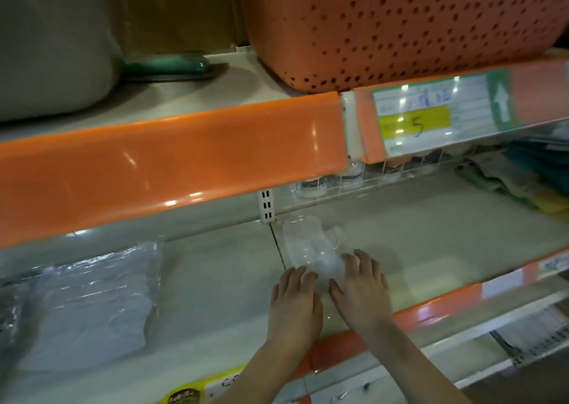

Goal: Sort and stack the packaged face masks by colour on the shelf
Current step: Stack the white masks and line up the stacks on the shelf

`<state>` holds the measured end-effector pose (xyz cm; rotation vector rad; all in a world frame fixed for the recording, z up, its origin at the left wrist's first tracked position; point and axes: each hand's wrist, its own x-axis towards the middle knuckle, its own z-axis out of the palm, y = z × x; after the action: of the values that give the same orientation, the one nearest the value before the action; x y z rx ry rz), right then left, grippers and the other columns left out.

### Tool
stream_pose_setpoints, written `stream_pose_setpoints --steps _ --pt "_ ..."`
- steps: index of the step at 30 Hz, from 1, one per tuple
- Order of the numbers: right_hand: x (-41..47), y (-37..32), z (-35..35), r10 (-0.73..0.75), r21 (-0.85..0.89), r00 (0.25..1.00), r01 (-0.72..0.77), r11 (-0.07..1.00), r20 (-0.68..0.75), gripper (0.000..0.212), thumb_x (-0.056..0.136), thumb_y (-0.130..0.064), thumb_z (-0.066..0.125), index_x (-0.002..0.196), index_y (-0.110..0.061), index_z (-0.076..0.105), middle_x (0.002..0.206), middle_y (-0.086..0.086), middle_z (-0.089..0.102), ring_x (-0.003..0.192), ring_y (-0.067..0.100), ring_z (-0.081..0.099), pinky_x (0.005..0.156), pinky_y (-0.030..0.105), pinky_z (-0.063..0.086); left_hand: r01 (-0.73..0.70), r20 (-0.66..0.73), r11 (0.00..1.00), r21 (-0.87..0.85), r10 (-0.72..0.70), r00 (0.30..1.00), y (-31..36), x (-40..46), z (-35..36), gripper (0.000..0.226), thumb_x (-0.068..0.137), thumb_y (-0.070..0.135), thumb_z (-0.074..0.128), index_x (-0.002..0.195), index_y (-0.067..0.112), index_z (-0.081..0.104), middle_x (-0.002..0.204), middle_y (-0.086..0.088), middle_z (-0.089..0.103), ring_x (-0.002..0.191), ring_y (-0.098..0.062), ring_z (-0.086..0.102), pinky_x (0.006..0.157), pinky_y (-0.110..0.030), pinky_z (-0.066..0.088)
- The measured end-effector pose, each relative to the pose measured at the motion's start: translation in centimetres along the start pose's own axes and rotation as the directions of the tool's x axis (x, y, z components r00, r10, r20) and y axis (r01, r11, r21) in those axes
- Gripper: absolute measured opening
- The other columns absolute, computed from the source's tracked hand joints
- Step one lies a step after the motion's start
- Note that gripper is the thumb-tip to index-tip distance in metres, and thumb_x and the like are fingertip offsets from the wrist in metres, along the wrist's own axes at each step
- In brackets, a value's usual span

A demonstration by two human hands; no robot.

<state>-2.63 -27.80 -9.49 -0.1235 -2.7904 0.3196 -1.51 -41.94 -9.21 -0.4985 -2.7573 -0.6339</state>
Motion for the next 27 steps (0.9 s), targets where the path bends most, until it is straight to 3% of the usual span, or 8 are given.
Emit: stream_pose_setpoints --steps 4,9,12,17,21,24,27 --pt "-0.2 1.2 0.6 0.046 -0.023 0.996 -0.044 0.999 0.078 0.064 0.057 -0.031 0.085 0.110 -0.005 0.061 0.109 0.019 0.061 0.097 0.039 0.061 0.073 0.044 0.053 0.020 0.069 0.998 0.063 -0.025 0.997 1.0 0.2 0.8 0.039 0.075 0.033 0.041 0.105 0.023 0.064 0.112 -0.001 0.068 0.104 -0.022 0.065 0.078 -0.031 0.055" --pt "-0.6 1.2 0.7 -0.032 -0.042 0.999 0.033 0.999 0.007 0.053 0.057 -0.031 0.084 0.102 -0.009 0.066 0.096 0.010 0.066 0.088 0.032 0.064 0.069 0.040 0.053 0.019 0.114 0.992 0.123 -0.033 0.993 0.9 0.2 1.0 0.045 0.074 0.045 0.039 0.099 0.024 0.070 0.105 0.001 0.070 0.097 -0.018 0.068 0.075 -0.029 0.055" --pt "-0.6 1.4 0.7 -0.064 0.029 0.998 0.065 0.997 -0.026 0.037 0.070 -0.030 0.074 0.104 -0.017 0.064 0.097 0.003 0.067 0.091 0.027 0.062 0.074 0.039 0.050 0.025 0.099 0.994 0.107 -0.036 0.994 1.0 0.2 0.9 0.049 0.073 0.053 0.040 0.100 0.025 0.069 0.105 0.003 0.069 0.098 -0.016 0.067 0.078 -0.028 0.055" --pt "-1.0 1.6 0.1 -0.152 0.214 0.981 0.174 0.961 -0.117 0.028 0.075 -0.035 0.044 0.093 -0.023 0.061 0.084 -0.008 0.066 0.074 0.020 0.063 0.059 0.034 0.052 -0.001 0.082 0.995 0.100 -0.007 0.997 1.2 0.2 0.7 0.055 0.069 0.058 0.041 0.102 0.022 0.067 0.102 0.005 0.068 0.095 -0.015 0.066 0.077 -0.026 0.054" --pt "-1.2 1.8 -0.4 -0.132 0.316 0.985 0.162 0.935 -0.114 0.027 0.079 -0.032 0.052 0.102 -0.024 0.063 0.089 -0.013 0.068 0.076 0.014 0.066 0.059 0.026 0.051 0.001 0.060 0.992 0.129 -0.009 0.998 1.3 0.0 0.8 0.048 0.070 0.055 0.045 0.099 0.025 0.069 0.097 0.008 0.069 0.091 -0.013 0.066 0.076 -0.026 0.054" --pt "-1.3 1.7 -1.2 -0.053 0.440 0.998 0.029 0.897 0.042 0.030 0.088 -0.026 0.061 0.117 -0.030 0.057 0.101 -0.017 0.065 0.089 0.009 0.065 0.073 0.025 0.048 -0.055 -0.001 0.992 0.115 0.056 0.998 1.1 -0.1 1.1 0.025 0.070 0.036 0.058 0.090 0.025 0.068 0.089 0.008 0.067 0.087 -0.014 0.065 0.073 -0.027 0.053" --pt "-0.4 1.7 -2.1 -0.073 0.662 0.975 -0.087 0.744 0.210 0.020 0.093 -0.027 0.057 0.107 -0.039 0.050 0.095 -0.020 0.062 0.086 0.007 0.063 0.077 0.022 0.048 -0.051 -0.039 0.994 0.092 0.055 0.998 1.1 0.0 0.7 0.012 0.077 0.027 0.050 0.077 0.023 0.062 0.077 0.008 0.062 0.076 -0.014 0.062 0.067 -0.025 0.049"
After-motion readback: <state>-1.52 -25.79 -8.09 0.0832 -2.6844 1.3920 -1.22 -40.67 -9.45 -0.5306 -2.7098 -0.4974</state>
